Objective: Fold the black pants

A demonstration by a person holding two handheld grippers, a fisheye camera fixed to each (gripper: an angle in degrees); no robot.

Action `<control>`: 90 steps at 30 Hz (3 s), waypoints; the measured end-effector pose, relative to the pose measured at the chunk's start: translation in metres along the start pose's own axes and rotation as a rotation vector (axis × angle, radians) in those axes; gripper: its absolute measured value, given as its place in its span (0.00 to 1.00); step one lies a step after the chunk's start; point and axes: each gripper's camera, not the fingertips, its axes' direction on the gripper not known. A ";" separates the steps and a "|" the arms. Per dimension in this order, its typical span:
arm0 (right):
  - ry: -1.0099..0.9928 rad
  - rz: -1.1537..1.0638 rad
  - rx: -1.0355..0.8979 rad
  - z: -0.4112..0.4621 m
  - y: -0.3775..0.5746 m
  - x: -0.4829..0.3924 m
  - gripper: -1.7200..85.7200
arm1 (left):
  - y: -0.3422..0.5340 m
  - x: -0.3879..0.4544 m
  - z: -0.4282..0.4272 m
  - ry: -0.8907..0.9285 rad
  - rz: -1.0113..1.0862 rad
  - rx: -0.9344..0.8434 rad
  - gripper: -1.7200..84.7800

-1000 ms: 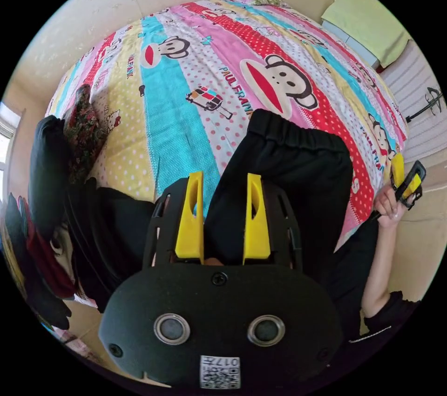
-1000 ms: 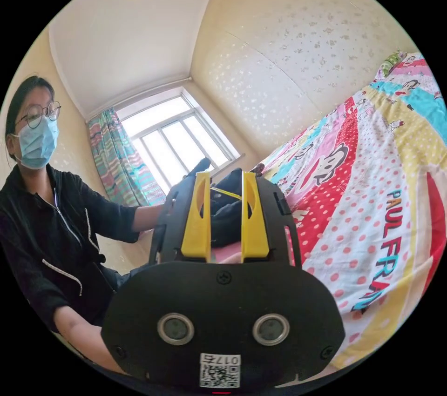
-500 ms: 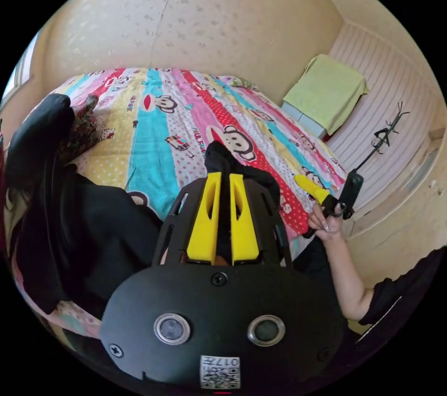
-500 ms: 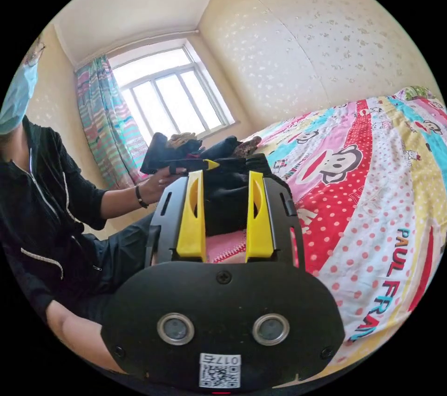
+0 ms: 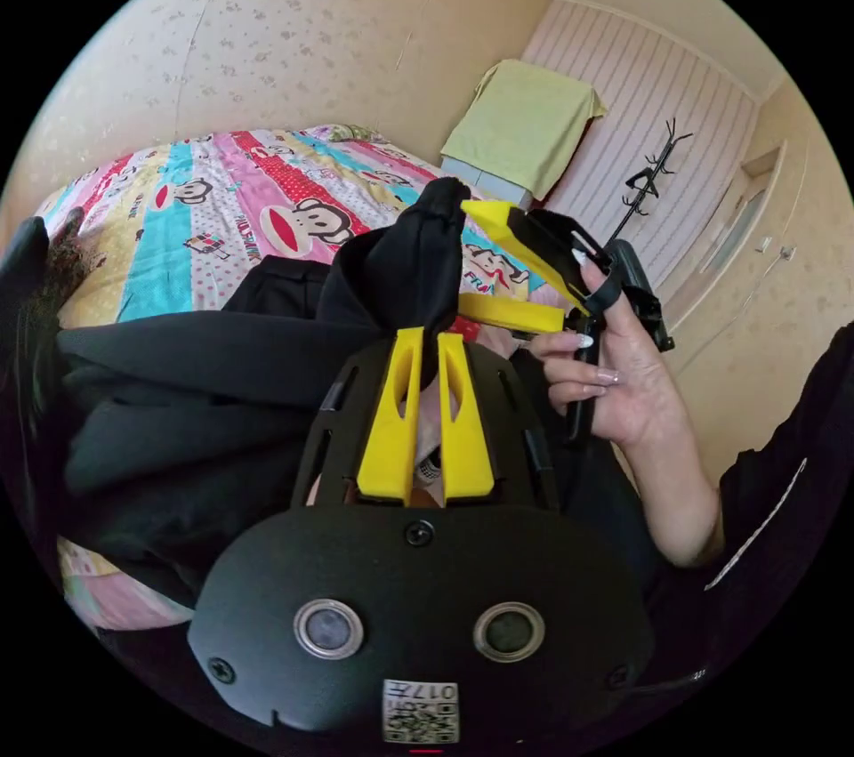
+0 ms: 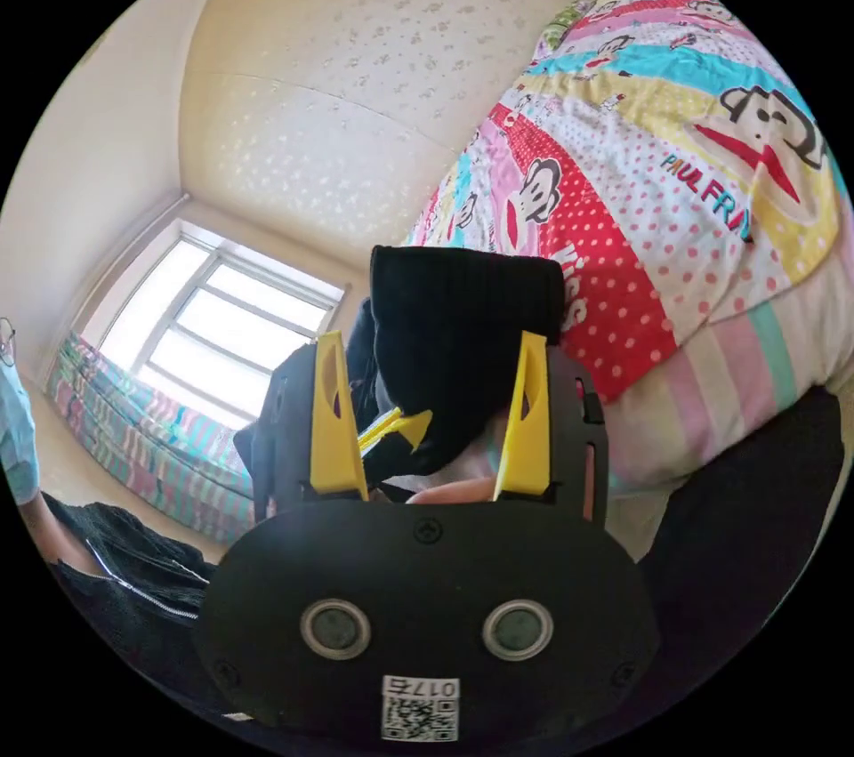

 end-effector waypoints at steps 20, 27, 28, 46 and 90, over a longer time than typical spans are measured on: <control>0.094 0.148 0.063 -0.037 0.020 0.019 0.12 | -0.020 0.000 0.005 0.184 -0.064 -0.077 0.06; 0.063 0.117 0.047 -0.045 0.021 0.031 0.12 | -0.145 -0.083 -0.001 0.007 -0.171 -0.194 0.11; 0.058 0.119 0.046 -0.046 0.021 0.032 0.12 | -0.172 -0.095 0.016 -0.025 -0.166 -0.256 0.12; -0.089 0.143 -0.018 -0.055 0.001 0.062 0.12 | -0.242 -0.051 0.256 -0.422 0.057 -0.505 0.10; 0.121 -0.002 -0.142 0.027 -0.107 -0.018 0.11 | -0.071 0.317 0.251 -1.051 0.476 -0.090 0.02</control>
